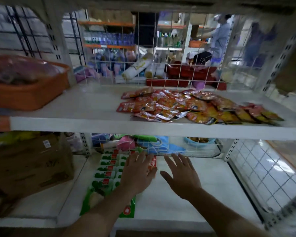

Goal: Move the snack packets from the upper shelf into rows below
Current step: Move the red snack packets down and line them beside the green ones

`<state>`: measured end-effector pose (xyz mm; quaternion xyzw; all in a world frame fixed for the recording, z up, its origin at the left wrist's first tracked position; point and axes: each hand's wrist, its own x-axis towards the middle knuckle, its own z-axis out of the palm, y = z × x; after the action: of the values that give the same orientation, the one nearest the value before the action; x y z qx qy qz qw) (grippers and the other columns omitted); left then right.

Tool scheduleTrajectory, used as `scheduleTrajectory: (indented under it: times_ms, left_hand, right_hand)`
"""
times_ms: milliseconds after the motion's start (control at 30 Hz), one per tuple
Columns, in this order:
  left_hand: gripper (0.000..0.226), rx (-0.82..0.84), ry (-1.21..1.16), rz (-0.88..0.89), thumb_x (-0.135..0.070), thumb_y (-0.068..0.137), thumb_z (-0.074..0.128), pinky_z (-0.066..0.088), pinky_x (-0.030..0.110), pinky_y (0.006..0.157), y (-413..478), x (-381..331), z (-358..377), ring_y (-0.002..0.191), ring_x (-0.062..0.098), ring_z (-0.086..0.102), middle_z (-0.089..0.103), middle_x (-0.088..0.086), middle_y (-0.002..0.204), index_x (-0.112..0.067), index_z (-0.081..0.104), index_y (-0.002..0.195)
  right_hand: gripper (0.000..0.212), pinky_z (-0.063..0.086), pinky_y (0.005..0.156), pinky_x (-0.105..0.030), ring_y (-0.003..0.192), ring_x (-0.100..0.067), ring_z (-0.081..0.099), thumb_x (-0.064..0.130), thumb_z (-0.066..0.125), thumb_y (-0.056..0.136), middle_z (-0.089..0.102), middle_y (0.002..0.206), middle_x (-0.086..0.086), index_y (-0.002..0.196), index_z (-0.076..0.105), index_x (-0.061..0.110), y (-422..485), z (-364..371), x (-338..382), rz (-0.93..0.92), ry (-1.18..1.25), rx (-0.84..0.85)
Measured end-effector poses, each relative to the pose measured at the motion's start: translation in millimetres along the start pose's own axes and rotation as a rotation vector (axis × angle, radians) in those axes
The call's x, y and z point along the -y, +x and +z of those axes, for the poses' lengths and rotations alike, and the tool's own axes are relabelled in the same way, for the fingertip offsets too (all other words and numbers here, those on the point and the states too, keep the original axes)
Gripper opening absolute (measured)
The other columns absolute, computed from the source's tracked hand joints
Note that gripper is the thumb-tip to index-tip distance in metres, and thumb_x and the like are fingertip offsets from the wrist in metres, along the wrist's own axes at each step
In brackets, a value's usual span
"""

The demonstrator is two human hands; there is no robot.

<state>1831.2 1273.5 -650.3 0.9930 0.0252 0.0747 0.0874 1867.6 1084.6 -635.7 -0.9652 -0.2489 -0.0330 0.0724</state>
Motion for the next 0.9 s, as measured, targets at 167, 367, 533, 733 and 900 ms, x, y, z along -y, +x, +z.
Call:
scheduleTrajectory:
  times_ms: [167, 367, 533, 733, 900]
  left_hand:
    - [0.077, -0.043, -0.026, 0.048, -0.068, 0.087, 0.008, 0.016, 0.039, 0.120, -29.0, -20.3, -48.9, 0.147, 0.021, 0.022, 0.028, -0.005, 0.160, -0.032, 0.029, 0.152]
    - [0.058, -0.204, -0.075, 0.183, -0.068, 0.094, 0.022, 0.040, 0.028, 0.086, -42.9, -44.2, -104.6, 0.106, 0.013, 0.051, 0.057, -0.009, 0.110, -0.027, 0.060, 0.112]
    - [0.045, -0.480, -0.222, 0.357, -0.055, 0.099, 0.041, 0.035, 0.026, 0.066, -37.3, -57.0, -156.8, 0.075, 0.009, 0.047, 0.049, -0.010, 0.073, -0.022, 0.060, 0.076]
    - [0.029, -0.666, -0.199, 0.190, -0.035, 0.096, 0.054, 0.033, 0.028, 0.062, -4.1, -30.1, -193.8, 0.069, 0.011, 0.042, 0.044, -0.010, 0.071, -0.020, 0.052, 0.072]
    - [0.024, -0.467, -0.248, -0.076, -0.032, 0.100, 0.051, 0.045, 0.031, 0.077, 10.3, 3.8, -188.3, 0.087, 0.017, 0.051, 0.057, 0.000, 0.094, -0.011, 0.060, 0.107]
  right_hand:
    - [0.099, 0.018, 0.123, -0.043, 0.150, -0.024, 0.022, 0.078, -0.011, 0.075, 0.028, 0.161, 0.000, 0.154, 0.026, 0.032, -33.7, -43.3, 12.8, 0.048, 0.010, 0.012]
    - [0.052, 0.058, 0.073, -0.036, 0.094, -0.020, 0.066, 0.061, 0.035, 0.094, 0.071, 0.105, 0.006, 0.114, 0.067, 0.026, -55.9, -95.0, 19.2, -0.021, -0.052, -0.227]
    - [0.039, 0.054, 0.066, -0.030, 0.080, -0.017, 0.066, 0.049, 0.043, 0.094, 0.070, 0.086, 0.004, 0.099, 0.071, 0.022, -45.2, -147.8, 21.1, -0.119, 0.038, -0.467]
    - [0.025, 0.047, 0.068, -0.035, 0.084, -0.021, 0.056, 0.034, 0.047, 0.097, 0.063, 0.085, -0.001, 0.094, 0.065, 0.017, 0.9, -185.9, 25.6, -0.138, 0.192, -0.589]
    - [0.027, 0.043, 0.094, -0.039, 0.110, -0.029, 0.051, 0.027, 0.059, 0.096, 0.065, 0.111, -0.008, 0.118, 0.064, 0.012, 38.6, -198.0, 38.3, -0.102, 0.173, -0.520]
